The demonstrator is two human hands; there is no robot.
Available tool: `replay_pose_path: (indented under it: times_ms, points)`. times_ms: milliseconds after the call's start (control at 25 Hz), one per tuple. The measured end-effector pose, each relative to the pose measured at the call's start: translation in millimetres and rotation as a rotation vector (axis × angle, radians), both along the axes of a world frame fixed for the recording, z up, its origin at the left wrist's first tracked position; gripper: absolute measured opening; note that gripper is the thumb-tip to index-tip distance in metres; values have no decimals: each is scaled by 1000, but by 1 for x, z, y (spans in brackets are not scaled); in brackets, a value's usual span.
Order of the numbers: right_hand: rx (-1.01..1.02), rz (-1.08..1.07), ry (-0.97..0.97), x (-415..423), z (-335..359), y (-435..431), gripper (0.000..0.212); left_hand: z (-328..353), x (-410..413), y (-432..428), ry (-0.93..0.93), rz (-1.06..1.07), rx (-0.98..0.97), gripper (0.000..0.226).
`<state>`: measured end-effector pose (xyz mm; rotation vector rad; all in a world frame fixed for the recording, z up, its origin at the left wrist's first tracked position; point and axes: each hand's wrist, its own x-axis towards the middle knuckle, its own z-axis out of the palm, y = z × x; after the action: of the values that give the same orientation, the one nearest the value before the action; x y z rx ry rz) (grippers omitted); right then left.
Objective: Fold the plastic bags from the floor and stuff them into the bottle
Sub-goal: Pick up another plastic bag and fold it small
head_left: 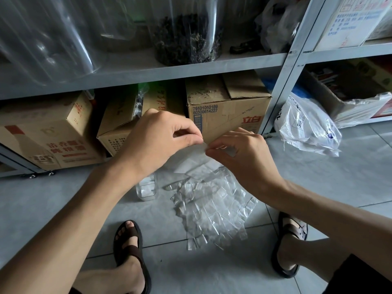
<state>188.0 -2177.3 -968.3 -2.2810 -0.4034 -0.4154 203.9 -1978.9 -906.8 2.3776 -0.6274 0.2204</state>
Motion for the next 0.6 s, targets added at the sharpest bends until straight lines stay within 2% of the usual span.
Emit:
replay_pose_path:
  times_ms: [200, 360, 480, 600]
  points:
    - [-30, 53, 79, -1, 1, -1, 10, -1, 0, -2, 12, 0, 3, 5]
    - [147, 70, 208, -2, 5, -1, 2, -1, 0, -1, 93, -17, -35, 6]
    - [218, 91, 271, -1, 9, -2, 11, -2, 2, 2, 130, 13, 3, 11]
    - [242, 108, 318, 1, 10, -5, 20, -2, 3, 3, 106, 47, 10, 4]
